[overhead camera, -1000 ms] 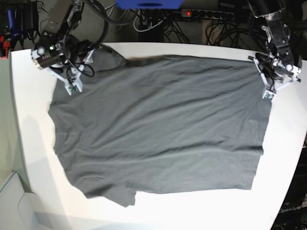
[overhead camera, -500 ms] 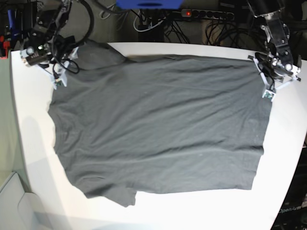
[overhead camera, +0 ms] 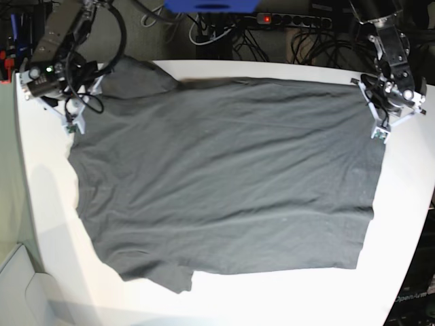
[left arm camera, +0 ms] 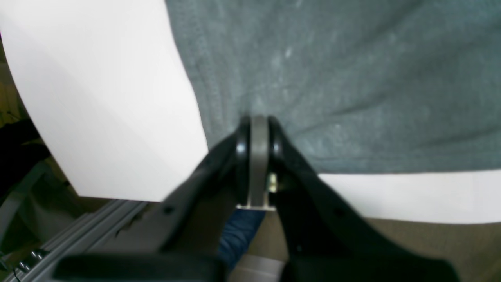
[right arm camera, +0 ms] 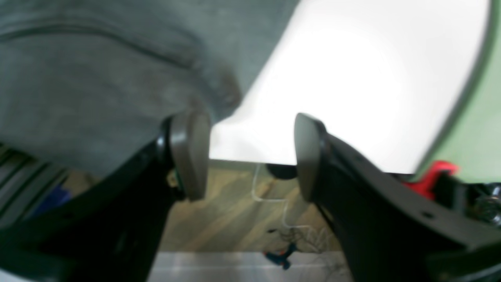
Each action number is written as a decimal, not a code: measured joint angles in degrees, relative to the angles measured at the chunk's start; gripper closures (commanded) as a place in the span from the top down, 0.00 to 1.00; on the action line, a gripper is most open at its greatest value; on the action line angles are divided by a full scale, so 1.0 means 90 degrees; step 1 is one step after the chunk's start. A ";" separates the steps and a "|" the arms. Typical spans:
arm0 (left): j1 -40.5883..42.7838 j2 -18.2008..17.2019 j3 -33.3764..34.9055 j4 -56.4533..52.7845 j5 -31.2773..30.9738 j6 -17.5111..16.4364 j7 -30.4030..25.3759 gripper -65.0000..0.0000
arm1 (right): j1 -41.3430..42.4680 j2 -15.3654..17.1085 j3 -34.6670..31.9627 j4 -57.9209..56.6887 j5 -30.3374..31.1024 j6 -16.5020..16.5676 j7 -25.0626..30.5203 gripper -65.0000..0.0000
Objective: Layout the t-shirt on the table in an organized manner, then fold the t-shirt properly
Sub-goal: 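Pull the shoulder corners outward with both grippers to straighten the shirt, then open both grippers and lower them onto the shirt's shoulder edge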
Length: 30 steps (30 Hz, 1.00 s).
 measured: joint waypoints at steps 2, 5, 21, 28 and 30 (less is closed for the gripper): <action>0.0000 0.0000 0.0000 0.0000 0.0000 0.0000 0.0000 0.00 | -0.0012 -0.0051 -0.0027 -0.0017 0.0092 0.0002 -0.0015 0.61; 0.0002 0.0000 -0.0005 0.0029 -0.0022 0.0000 0.0005 0.00 | 0.0061 -0.0029 -0.0034 -0.0015 0.0036 0.0000 -0.0015 0.63; 0.0461 0.0039 -0.0044 0.1537 -0.0044 -0.0070 0.0202 0.00 | 0.0444 0.0420 0.1093 -0.0066 -0.0017 0.0000 -0.0019 0.63; 0.0435 0.0197 -0.1018 0.1688 0.0010 -0.0066 0.0248 0.00 | 0.0418 0.0712 0.1375 -0.0141 -0.0015 0.0002 -0.0017 0.63; 0.0437 0.0170 -0.1022 0.1685 -0.0010 -0.0068 0.0221 0.00 | 0.0437 0.0709 0.1377 -0.0141 0.0017 0.0000 -0.0015 0.63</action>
